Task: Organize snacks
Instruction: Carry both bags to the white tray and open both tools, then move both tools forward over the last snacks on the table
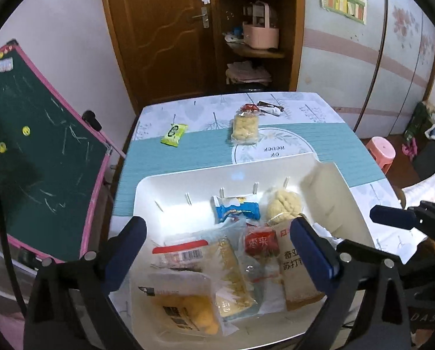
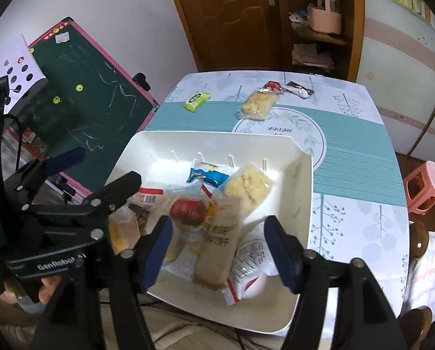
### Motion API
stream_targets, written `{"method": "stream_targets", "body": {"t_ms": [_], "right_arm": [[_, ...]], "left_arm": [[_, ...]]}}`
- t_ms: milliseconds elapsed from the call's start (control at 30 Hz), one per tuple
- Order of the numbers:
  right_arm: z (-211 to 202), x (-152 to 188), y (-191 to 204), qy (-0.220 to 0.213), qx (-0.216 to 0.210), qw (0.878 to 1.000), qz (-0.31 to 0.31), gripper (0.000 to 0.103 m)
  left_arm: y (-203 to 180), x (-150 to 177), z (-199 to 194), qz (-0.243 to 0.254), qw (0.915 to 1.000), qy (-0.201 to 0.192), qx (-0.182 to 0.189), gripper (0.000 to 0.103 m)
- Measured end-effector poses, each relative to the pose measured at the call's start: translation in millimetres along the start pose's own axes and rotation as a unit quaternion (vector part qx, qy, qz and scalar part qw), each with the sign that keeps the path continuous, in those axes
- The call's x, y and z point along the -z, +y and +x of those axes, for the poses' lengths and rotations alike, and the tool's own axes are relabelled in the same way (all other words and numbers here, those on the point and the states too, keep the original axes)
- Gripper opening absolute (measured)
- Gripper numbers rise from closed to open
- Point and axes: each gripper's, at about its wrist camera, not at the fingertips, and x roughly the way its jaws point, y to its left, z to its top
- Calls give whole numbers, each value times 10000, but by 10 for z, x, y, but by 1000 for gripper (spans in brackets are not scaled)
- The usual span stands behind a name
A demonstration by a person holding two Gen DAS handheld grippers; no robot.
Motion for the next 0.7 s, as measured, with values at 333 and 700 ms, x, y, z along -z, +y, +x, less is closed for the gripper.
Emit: {"method": "stream_targets", "body": {"t_ms": [333, 700], "right_arm": [[49, -11, -16, 28, -54, 10000, 59, 68], [103, -28, -58, 98, -106, 9998, 148, 68]], "left_arm": [[42, 35, 79, -155, 9998, 75, 35, 98], [47, 53, 139, -175, 9997, 177, 10, 98]]}}
